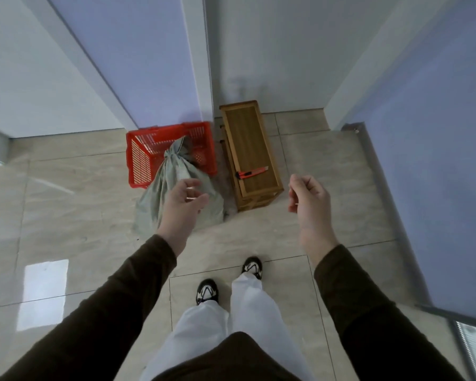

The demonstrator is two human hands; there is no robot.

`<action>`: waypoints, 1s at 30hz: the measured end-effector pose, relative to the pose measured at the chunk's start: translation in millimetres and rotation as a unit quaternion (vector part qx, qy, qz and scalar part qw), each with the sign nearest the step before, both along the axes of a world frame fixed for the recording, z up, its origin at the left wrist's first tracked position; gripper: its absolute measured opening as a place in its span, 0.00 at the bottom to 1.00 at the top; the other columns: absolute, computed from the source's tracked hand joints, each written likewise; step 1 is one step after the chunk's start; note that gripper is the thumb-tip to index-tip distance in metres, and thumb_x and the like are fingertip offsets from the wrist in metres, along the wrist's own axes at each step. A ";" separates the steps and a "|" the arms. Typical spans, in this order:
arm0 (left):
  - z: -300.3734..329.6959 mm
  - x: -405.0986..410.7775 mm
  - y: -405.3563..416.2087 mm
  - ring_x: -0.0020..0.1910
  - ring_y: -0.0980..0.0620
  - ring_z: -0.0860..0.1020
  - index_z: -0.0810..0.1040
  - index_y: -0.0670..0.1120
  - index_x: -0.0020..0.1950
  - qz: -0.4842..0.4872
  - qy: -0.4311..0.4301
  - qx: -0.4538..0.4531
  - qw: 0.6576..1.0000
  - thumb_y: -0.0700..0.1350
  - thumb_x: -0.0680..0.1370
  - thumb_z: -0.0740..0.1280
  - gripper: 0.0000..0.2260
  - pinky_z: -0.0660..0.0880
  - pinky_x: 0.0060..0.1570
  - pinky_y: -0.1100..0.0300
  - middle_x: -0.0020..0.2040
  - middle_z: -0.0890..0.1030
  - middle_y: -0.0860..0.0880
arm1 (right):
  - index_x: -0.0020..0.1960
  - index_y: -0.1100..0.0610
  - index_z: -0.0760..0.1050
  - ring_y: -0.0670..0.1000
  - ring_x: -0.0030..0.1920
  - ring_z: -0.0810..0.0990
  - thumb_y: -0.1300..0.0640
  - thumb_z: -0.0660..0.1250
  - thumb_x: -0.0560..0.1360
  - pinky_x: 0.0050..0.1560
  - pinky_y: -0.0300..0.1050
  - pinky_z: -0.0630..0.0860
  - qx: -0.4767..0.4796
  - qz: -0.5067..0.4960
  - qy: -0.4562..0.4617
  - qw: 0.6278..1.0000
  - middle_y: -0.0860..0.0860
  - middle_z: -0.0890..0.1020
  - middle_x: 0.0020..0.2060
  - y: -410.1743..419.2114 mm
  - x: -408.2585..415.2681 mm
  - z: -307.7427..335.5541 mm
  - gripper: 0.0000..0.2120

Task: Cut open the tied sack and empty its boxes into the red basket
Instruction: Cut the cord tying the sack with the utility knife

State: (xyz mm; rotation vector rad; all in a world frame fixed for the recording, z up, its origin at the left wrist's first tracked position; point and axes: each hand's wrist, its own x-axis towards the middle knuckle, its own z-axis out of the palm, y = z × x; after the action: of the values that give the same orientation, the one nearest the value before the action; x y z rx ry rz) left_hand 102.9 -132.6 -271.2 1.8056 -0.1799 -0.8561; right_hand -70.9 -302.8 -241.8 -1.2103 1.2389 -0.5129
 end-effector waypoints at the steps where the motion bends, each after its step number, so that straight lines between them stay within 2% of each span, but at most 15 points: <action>1: -8.8 0.4 -10.6 0.47 0.47 0.78 0.79 0.47 0.61 -0.006 0.009 0.014 1.000 0.37 0.81 0.70 0.10 0.77 0.50 0.53 0.49 0.79 0.44 | 0.46 0.56 0.77 0.40 0.28 0.74 0.54 0.67 0.84 0.30 0.34 0.74 0.006 0.002 0.010 1.000 0.43 0.77 0.29 -10.3 2.0 -11.4 0.09; 6: -53.6 2.0 -67.4 0.47 0.48 0.78 0.80 0.45 0.58 0.000 0.040 0.069 0.997 0.36 0.83 0.68 0.06 0.77 0.49 0.56 0.48 0.80 0.46 | 0.51 0.53 0.78 0.40 0.28 0.75 0.53 0.67 0.83 0.31 0.35 0.74 0.049 0.045 0.076 0.995 0.48 0.79 0.38 -64.0 13.2 -71.7 0.05; 10: -88.5 2.0 -103.5 0.41 0.52 0.77 0.80 0.47 0.54 -0.016 0.059 0.096 0.993 0.38 0.83 0.67 0.05 0.76 0.43 0.63 0.44 0.80 0.50 | 0.53 0.52 0.77 0.47 0.38 0.78 0.52 0.67 0.83 0.43 0.43 0.78 0.077 0.082 0.119 0.986 0.50 0.81 0.43 -99.9 20.6 -113.3 0.04; 14: -124.4 8.6 -128.3 0.40 0.50 0.76 0.80 0.47 0.52 -0.033 0.077 0.126 0.988 0.39 0.83 0.67 0.04 0.74 0.43 0.58 0.41 0.80 0.49 | 0.54 0.52 0.76 0.48 0.44 0.80 0.53 0.66 0.84 0.46 0.42 0.80 0.135 0.070 0.136 0.979 0.51 0.81 0.48 -125.5 36.8 -149.5 0.03; 17: -151.6 19.0 -145.1 0.41 0.49 0.76 0.81 0.46 0.53 -0.039 0.091 0.148 0.984 0.40 0.83 0.68 0.03 0.74 0.44 0.56 0.44 0.80 0.47 | 0.56 0.52 0.76 0.49 0.47 0.80 0.54 0.66 0.84 0.45 0.41 0.80 0.181 0.051 0.140 0.972 0.51 0.81 0.50 -139.1 55.2 -174.3 0.02; 21: -187.3 36.8 -168.6 0.42 0.51 0.78 0.81 0.49 0.51 -0.069 0.092 0.172 0.978 0.43 0.82 0.69 0.02 0.75 0.42 0.60 0.45 0.82 0.49 | 0.60 0.54 0.75 0.48 0.47 0.80 0.55 0.66 0.84 0.46 0.41 0.79 0.200 0.030 0.155 0.967 0.51 0.80 0.51 -157.2 83.2 -207.3 0.05; 24: -213.7 52.0 -185.3 0.42 0.51 0.78 0.80 0.52 0.48 -0.102 0.078 0.187 0.974 0.42 0.82 0.69 0.05 0.75 0.41 0.60 0.44 0.81 0.50 | 0.63 0.55 0.76 0.49 0.49 0.80 0.55 0.66 0.84 0.49 0.44 0.80 0.213 0.024 0.170 0.962 0.51 0.80 0.52 -170.0 104.8 -236.3 0.09; 27: -242.0 67.4 -203.5 0.44 0.50 0.78 0.80 0.50 0.49 -0.116 0.065 0.207 0.969 0.42 0.81 0.69 0.04 0.76 0.45 0.56 0.44 0.81 0.50 | 0.68 0.57 0.75 0.51 0.53 0.81 0.54 0.66 0.84 0.53 0.47 0.80 0.233 0.026 0.176 0.956 0.53 0.81 0.55 -181.2 122.1 -267.5 0.14; 30: -270.2 79.4 -222.4 0.45 0.52 0.78 0.81 0.49 0.51 -0.126 0.041 0.223 0.966 0.42 0.81 0.68 0.03 0.74 0.43 0.60 0.44 0.81 0.52 | 0.71 0.57 0.74 0.52 0.54 0.80 0.54 0.65 0.85 0.55 0.48 0.80 0.261 0.018 0.183 0.948 0.53 0.81 0.53 -192.5 135.4 -297.2 0.16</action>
State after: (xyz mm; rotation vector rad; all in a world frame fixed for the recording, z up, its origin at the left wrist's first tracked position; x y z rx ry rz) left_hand 182.3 -355.0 -541.5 2.1906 -0.1746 -1.2245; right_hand 64.5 -495.2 -539.1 -0.8883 1.5407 0.0831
